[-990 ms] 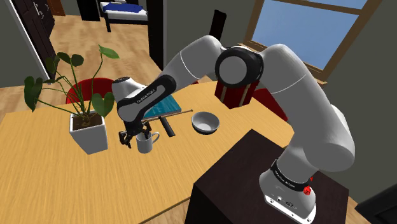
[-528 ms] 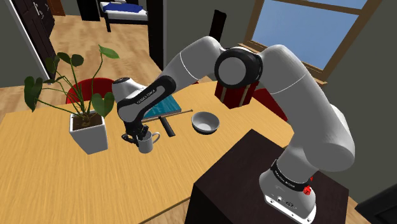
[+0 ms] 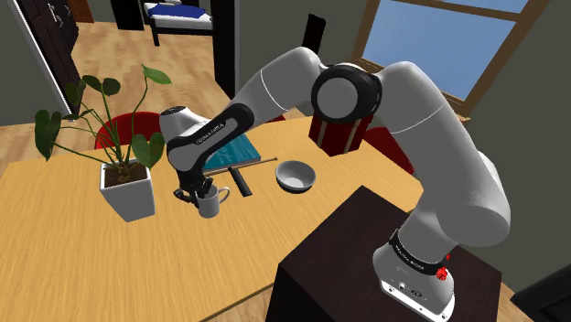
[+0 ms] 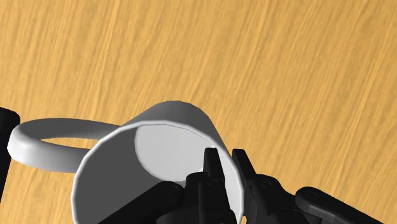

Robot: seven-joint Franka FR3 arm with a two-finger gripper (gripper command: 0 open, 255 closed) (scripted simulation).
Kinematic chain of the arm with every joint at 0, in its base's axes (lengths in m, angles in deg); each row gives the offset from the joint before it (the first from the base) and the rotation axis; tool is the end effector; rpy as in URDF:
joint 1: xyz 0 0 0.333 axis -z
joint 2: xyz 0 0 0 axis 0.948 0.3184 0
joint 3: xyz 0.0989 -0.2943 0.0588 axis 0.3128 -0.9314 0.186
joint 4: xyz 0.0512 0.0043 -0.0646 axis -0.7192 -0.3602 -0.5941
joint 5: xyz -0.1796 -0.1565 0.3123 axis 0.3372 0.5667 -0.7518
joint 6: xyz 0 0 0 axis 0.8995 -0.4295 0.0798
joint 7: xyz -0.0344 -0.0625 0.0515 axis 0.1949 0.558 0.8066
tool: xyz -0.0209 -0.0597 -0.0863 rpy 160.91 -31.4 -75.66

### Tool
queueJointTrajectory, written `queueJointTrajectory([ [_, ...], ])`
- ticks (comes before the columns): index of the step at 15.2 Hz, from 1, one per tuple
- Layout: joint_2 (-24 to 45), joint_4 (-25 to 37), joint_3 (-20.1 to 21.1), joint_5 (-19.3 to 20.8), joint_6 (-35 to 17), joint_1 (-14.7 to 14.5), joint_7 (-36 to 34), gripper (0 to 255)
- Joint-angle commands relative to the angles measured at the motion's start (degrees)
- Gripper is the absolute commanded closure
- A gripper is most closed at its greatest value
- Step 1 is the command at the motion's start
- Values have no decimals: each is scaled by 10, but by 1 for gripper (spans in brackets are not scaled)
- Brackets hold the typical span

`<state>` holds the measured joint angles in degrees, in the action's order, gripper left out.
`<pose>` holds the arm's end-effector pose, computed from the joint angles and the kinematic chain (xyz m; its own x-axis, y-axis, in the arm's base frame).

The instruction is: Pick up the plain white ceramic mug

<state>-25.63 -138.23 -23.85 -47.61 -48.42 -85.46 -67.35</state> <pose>0.6356 0.2930 0.1250 0.9850 -0.0392 -0.1680 -0.0356 -0.9991 0.0246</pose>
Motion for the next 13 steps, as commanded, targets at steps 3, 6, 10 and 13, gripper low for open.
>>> queueJointTrajectory([
  [3, -25, -12, 4, -3, 13, 3, 0, 255],
  [6, -42, -17, 6, -6, 25, 5, 0, 255],
  [10, -64, -22, 10, -9, 42, 8, 1, 255],
  [13, -70, -23, 11, -10, 47, 8, 1, 255],
])
